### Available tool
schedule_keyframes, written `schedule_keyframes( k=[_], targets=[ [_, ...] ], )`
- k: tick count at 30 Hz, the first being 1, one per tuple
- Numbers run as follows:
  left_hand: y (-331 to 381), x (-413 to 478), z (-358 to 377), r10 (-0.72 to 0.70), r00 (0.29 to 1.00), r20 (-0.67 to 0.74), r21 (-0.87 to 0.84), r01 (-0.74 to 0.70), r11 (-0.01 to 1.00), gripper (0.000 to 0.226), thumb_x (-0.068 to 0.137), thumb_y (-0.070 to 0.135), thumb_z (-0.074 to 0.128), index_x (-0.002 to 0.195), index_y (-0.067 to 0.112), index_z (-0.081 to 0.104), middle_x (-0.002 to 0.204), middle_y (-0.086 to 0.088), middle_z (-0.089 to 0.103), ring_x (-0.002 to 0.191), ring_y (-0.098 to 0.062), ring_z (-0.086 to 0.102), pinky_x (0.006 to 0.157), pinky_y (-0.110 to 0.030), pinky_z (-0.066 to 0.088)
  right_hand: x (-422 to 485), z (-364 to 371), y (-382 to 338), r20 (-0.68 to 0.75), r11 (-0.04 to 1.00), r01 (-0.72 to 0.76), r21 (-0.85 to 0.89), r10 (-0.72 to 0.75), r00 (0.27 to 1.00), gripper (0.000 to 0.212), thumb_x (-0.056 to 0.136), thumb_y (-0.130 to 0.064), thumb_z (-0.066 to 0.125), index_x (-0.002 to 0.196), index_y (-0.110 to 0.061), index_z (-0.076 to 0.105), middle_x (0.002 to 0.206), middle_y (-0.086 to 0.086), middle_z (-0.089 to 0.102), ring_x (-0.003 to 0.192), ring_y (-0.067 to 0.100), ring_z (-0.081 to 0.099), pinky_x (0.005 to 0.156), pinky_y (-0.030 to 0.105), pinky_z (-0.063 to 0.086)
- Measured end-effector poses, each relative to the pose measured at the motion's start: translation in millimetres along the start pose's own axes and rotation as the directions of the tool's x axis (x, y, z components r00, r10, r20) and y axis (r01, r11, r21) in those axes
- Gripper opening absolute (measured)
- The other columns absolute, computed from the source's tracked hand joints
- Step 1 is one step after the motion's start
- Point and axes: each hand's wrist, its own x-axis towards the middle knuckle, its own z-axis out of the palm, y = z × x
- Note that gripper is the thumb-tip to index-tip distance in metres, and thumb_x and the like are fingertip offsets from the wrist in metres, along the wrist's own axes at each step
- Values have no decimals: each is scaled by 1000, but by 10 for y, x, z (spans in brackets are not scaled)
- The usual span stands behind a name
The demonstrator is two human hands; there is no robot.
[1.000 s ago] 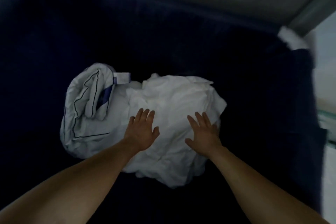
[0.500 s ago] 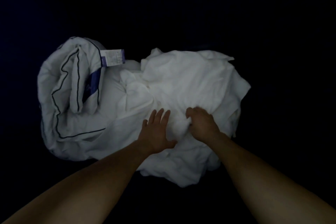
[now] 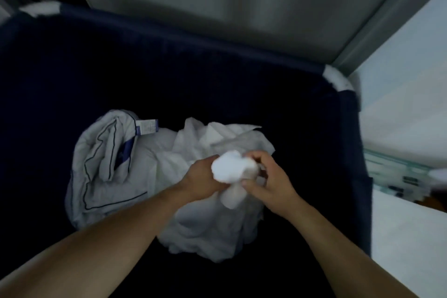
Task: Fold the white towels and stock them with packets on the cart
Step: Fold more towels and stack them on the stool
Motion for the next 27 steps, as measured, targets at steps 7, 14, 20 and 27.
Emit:
schedule_keyframes(
  k=[7,14,20,27],
  targets=[
    [1500,-479,-118,-205,957,-206,-483,83,872,22,83,27,73,96,11,66,84,-1,69,78,-16,67,60,-25,52,-461,-417,-217,76,989,-4,-146,15,997,148,34,-64,93,151,-48,3,154,-19,25,140,11,32,109,43,41],
    [2677,-1175,-94,-157,961,-229,-622,-20,783,42,78,44,72,109,15,67,100,-7,74,96,-27,69,88,-45,55,-1041,-797,-596,-70,995,57,79,-52,996,95,58,-29,94,138,-34,42,124,-21,57,119,7,55,93,29,50],
    [3226,-1727,26,145,958,-249,-643,-275,715,45,88,47,67,124,21,59,117,-4,71,110,-25,66,89,-42,55,-1543,-1377,-1093,-187,948,108,301,-53,981,59,66,-16,90,120,-16,65,113,-1,70,106,19,65,90,39,55],
    [3322,-2106,369,415,910,-4,-416,-378,827,57,90,27,70,141,21,47,135,-9,61,124,-28,59,103,-52,47,-2214,-2161,-1870,-348,893,300,334,-179,920,37,64,-9,87,94,-22,70,91,-3,74,87,19,71,71,35,60]
  ],
)
